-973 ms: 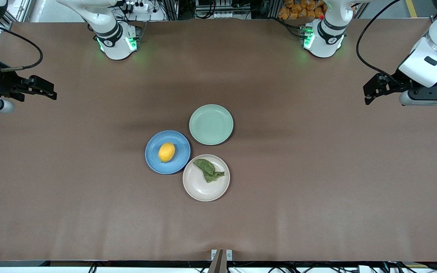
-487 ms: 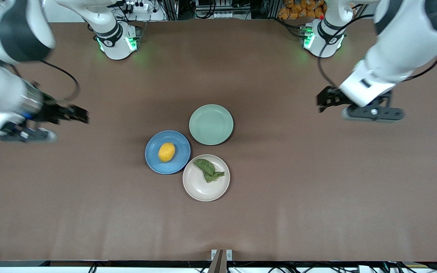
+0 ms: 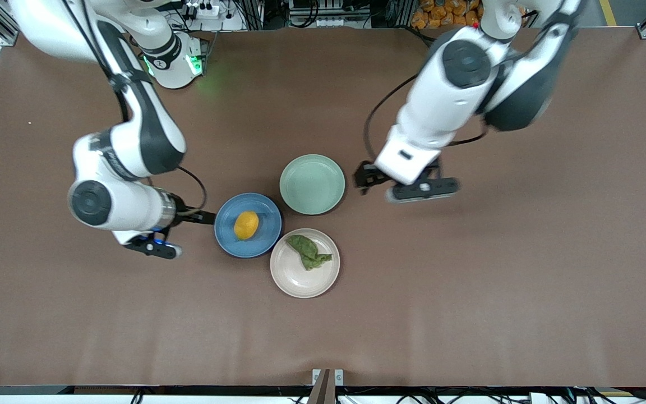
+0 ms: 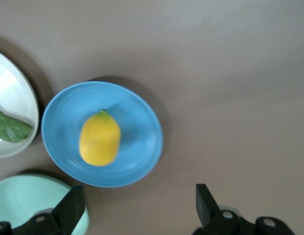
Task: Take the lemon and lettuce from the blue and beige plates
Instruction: 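Lower the right gripper onto the lemon while the left gripper reaches the lettuce, then close the right gripper on the lemon while the left gripper grasps the lettuce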
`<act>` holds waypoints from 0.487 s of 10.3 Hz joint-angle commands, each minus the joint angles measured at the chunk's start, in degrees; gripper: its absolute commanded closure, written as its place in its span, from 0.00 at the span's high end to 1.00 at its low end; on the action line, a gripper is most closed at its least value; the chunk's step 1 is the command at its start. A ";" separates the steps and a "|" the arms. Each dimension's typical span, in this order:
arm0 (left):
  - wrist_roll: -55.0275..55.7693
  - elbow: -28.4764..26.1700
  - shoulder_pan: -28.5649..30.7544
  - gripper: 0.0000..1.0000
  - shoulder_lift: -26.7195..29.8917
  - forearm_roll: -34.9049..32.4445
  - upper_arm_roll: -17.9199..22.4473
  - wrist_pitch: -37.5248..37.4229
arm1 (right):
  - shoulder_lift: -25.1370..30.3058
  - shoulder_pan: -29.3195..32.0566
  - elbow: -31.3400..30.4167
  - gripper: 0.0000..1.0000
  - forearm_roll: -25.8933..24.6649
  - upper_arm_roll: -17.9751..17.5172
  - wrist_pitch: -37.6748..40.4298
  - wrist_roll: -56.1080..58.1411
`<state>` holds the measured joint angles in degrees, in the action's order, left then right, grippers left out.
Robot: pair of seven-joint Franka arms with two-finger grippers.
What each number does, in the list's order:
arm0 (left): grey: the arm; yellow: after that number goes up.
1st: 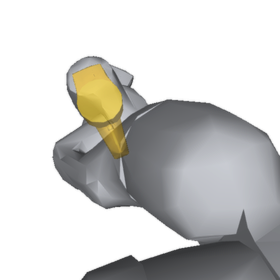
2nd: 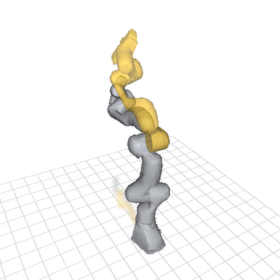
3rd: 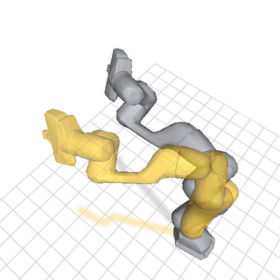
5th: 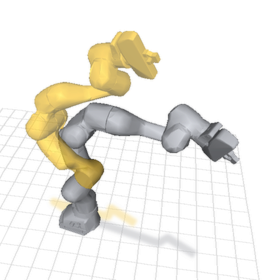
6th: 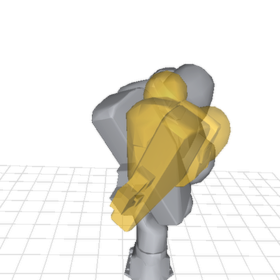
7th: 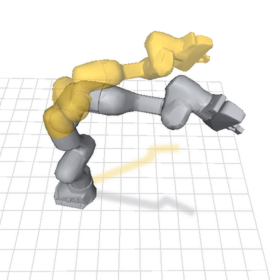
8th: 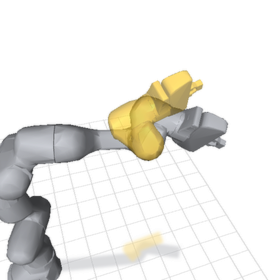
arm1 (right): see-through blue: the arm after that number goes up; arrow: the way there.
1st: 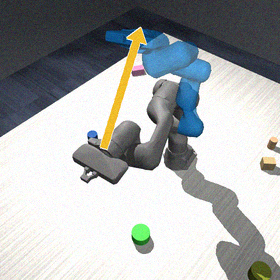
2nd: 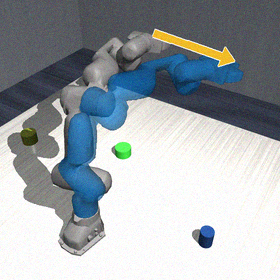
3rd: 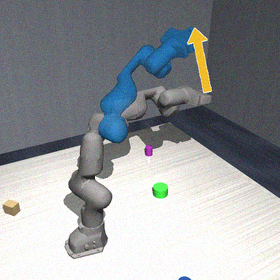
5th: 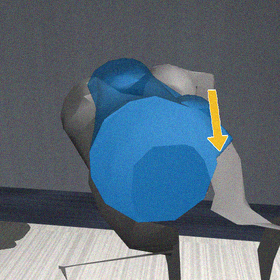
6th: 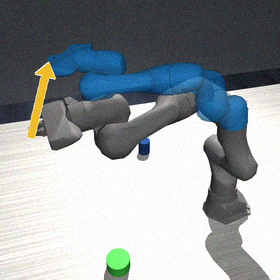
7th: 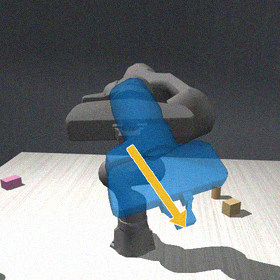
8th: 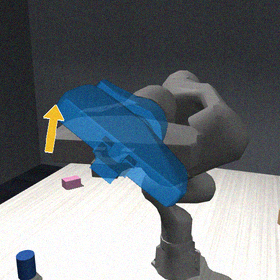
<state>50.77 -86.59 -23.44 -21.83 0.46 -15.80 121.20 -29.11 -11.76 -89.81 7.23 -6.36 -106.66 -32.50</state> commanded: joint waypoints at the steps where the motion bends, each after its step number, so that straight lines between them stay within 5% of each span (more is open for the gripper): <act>1: 10.45 2.48 -5.80 1.00 -8.46 -1.77 0.94 11.89 | -5.23 -4.48 1.39 1.00 1.64 0.20 -5.46 -8.52; 5: 19.89 2.48 -11.17 1.00 -20.60 -8.37 3.31 33.36 | -10.78 -6.08 1.22 1.00 4.98 0.20 -11.90 -9.95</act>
<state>68.04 -86.27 -33.09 -39.23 -6.06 -14.13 150.80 -38.43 -18.07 -89.71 10.65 -6.32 -117.74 -41.78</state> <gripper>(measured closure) 0.000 0.000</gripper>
